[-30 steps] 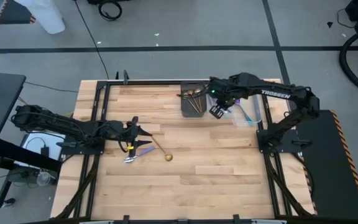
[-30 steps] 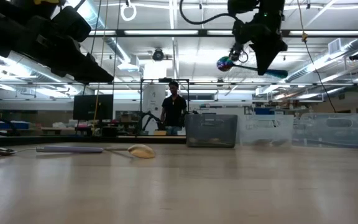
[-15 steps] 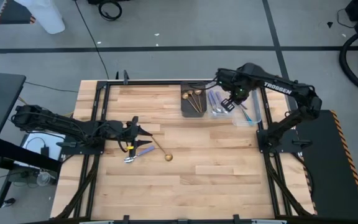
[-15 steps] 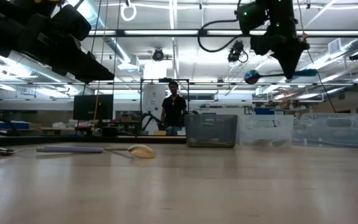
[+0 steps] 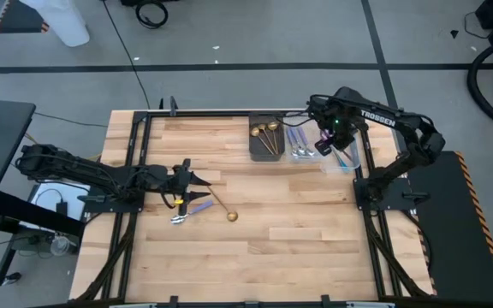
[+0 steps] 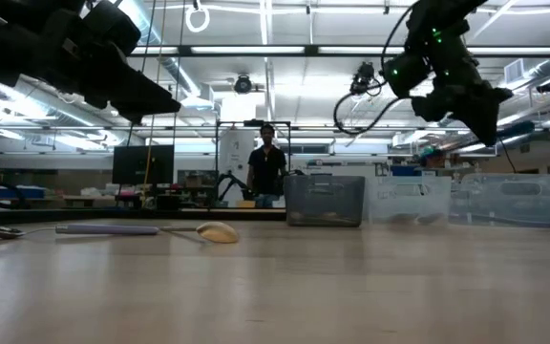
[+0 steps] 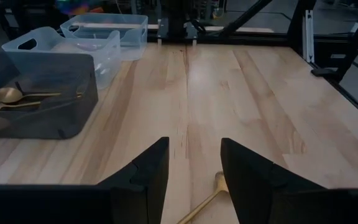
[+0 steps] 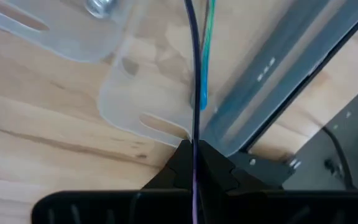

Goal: Sort silverware by color (type)

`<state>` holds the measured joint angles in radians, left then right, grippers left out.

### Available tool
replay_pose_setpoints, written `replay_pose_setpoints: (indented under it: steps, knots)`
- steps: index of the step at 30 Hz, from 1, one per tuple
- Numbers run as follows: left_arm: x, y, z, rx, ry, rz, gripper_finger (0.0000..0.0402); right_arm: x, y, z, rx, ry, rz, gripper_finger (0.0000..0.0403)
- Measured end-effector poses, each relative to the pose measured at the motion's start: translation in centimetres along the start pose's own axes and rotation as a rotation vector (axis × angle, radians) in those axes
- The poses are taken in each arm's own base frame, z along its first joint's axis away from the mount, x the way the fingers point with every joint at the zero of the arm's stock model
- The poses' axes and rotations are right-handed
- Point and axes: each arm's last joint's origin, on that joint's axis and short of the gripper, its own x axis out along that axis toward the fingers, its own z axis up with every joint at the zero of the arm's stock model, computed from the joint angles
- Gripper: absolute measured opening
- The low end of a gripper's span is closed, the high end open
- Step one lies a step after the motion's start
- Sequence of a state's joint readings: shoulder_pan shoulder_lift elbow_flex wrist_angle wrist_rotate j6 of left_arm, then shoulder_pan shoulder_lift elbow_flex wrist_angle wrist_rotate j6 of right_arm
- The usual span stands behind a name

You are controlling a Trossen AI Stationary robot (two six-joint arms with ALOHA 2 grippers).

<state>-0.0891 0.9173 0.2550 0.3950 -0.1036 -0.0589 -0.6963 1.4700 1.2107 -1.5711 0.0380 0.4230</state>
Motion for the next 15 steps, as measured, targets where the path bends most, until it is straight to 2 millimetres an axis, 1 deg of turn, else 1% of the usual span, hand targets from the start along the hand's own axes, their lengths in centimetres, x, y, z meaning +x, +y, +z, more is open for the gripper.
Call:
replay_pose_setpoints:
  steps: [8,15]
  knots:
    - [0.0,0.0,0.1,0.002,-0.006,0.0,0.0153,2.6,-1.6,0.2,0.04,0.089,-0.034,0.0012]
    - [0.0,0.0,0.1,0.002,-0.006,0.0,0.0153,4.8,-2.4,0.8,0.065,0.075,-0.053,0.0012]
